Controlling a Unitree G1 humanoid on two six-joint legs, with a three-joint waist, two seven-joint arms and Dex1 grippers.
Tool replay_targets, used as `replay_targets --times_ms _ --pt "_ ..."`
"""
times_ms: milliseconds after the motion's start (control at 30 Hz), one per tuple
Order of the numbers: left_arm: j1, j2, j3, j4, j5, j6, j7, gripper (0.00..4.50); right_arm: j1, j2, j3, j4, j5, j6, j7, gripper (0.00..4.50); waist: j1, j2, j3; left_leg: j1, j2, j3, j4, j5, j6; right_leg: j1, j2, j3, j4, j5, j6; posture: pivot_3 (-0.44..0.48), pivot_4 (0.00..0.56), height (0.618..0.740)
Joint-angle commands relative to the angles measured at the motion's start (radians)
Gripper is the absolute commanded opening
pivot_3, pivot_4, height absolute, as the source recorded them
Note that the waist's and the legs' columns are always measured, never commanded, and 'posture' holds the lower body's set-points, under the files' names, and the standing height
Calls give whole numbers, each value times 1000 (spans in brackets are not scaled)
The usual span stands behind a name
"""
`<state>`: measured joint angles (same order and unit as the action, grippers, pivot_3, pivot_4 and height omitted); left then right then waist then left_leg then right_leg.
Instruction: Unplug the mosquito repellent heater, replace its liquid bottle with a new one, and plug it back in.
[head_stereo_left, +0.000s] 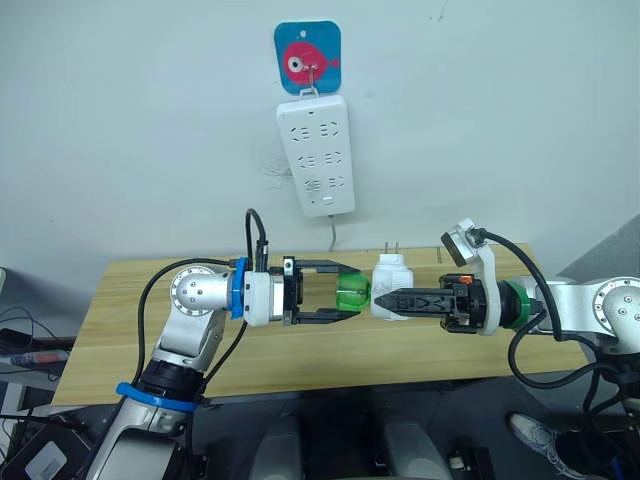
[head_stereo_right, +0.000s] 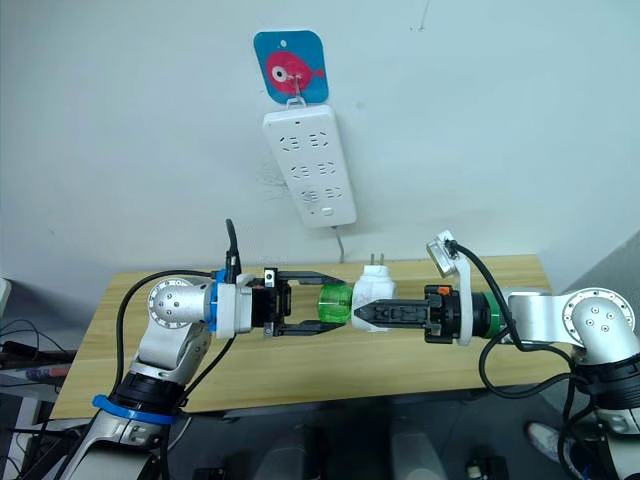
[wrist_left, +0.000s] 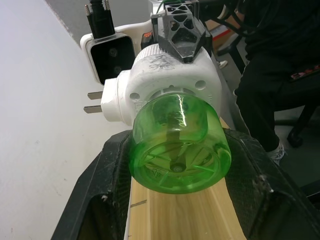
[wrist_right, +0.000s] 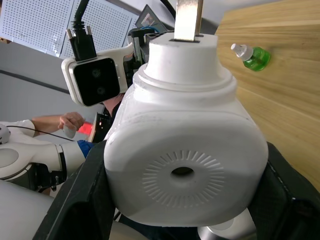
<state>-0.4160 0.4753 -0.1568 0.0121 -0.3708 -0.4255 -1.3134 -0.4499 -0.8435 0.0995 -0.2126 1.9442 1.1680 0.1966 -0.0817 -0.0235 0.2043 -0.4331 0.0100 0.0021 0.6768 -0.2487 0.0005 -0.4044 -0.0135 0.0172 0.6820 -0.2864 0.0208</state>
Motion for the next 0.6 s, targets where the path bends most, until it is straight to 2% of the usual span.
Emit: replay_targets --times_ms 33,100,133,233,300,400,533,600 --pt "-24 1 -3 -43 -11 70 39 2252 -10 -4 -27 -28 28 -4 18 2995 0 0 0 0 0 0 0 0 0 0 0 0 0 0 0 -165 200 740" --pt "-28 28 -12 -77 -32 166 29 2252 -10 -4 -26 -31 28 -5 19 2995 0 0 0 0 0 0 0 0 0 0 0 0 0 0 0 -165 200 740" --pt "-37 77 -29 -115 -63 337 29 2252 -10 -7 -25 -33 28 -4 21 2995 -1 0 0 0 0 0 0 0 0 0 0 0 0 0 0 -165 200 740" --pt "-123 257 -81 -201 -311 996 10 2252 -11 -13 -21 -43 14 11 37 2995 -2 -1 2 0 1 -2 0 0 0 0 2 -1 1 0 0 -152 200 740" --pt "-185 332 -100 -201 -424 1202 -70 2252 -12 -12 -16 -48 6 16 44 2995 -5 0 2 0 1 -2 0 0 0 0 3 -1 1 -1 1 -152 199 740" --pt "-246 309 -85 -159 -464 1286 -57 2252 -12 -13 -11 -55 -2 15 52 2995 -5 1 3 0 1 -2 0 0 0 0 5 0 0 -1 2 -157 198 740" --pt "-255 267 -74 -148 -412 1240 -36 2252 -8 -15 -9 -61 0 7 52 2995 -3 0 4 0 1 -2 0 0 0 0 4 0 0 0 1 -157 198 740" --pt "-241 246 -72 -137 -348 1161 -12 2252 -4 -17 -9 -63 6 1 48 2995 -2 0 4 0 1 -2 0 0 0 0 4 0 0 0 0 -163 195 740"
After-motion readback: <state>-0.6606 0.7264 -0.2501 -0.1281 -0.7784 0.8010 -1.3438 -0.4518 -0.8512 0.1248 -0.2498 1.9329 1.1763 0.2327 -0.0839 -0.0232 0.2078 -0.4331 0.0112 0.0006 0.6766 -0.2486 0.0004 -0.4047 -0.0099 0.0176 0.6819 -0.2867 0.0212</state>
